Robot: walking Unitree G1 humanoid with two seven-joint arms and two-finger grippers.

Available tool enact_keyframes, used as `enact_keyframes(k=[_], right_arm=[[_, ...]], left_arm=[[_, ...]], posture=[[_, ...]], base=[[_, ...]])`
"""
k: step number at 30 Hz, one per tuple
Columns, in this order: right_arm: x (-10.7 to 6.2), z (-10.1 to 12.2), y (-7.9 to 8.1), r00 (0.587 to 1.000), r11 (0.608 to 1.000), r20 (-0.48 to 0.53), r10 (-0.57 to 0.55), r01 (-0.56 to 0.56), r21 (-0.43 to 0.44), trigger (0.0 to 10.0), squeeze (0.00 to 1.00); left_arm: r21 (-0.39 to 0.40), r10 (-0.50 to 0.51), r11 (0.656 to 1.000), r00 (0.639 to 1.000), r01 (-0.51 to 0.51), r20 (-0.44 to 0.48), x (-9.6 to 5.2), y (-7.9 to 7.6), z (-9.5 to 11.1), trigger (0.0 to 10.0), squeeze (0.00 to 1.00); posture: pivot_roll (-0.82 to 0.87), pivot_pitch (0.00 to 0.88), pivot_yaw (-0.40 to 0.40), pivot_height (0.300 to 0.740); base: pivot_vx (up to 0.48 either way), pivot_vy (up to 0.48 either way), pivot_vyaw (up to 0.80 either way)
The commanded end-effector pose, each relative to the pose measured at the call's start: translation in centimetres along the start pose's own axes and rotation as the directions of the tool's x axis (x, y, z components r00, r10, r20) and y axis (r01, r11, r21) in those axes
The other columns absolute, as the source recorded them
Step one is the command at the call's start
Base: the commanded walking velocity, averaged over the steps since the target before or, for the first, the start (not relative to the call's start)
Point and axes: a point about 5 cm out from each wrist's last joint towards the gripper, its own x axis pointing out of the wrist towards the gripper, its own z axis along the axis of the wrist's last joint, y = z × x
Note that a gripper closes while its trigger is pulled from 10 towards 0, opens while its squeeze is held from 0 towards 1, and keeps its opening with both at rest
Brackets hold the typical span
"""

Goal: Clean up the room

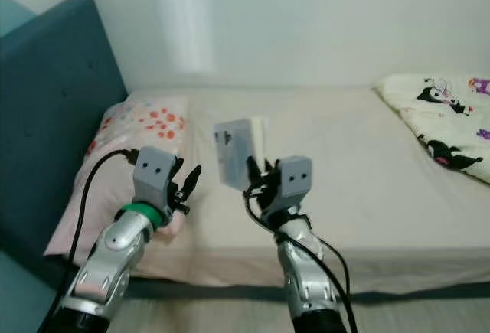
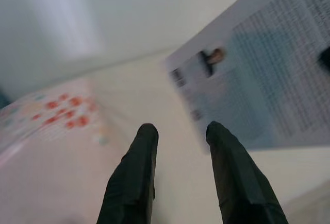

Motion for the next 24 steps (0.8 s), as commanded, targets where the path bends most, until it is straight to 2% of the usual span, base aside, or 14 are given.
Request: enact_keyframes(k=[1,12,24], right_arm=[[0.34,0.59,0.71,0.999,1.000,0.038,0.027,-0.027,0.002,10.0,0.00],[0.40,0.60,0.69,0.999,1.000,0.039,0.027,-0.027,0.003,10.0,0.00],[0.41,0.62,0.63,0.999,1.000,0.039,0.026,-0.026,0.001,10.0,0.00]], left_arm=[[0.026,-0.003,1.000,1.000,0.003,0.003,-0.09,0.09,-0.12,10.0,0.00],[0.023,-0.002,1.000,1.000,0.002,0.008,-0.08,0.02,-0.10,10.0,0.00],[0.017,-0.002,1.000,1.000,0.002,0.004,-0.03,-0.06,-0.12,10.0,0.00]], posture=[[-0.10,0.023,0.105,0.740],[-0.10,0.020,0.105,0.740],[-0.10,0.019,0.105,0.740]], base=[[0.000,-0.277,0.00],[0.000,-0.393,0.00],[0.000,0.000,0.00]])
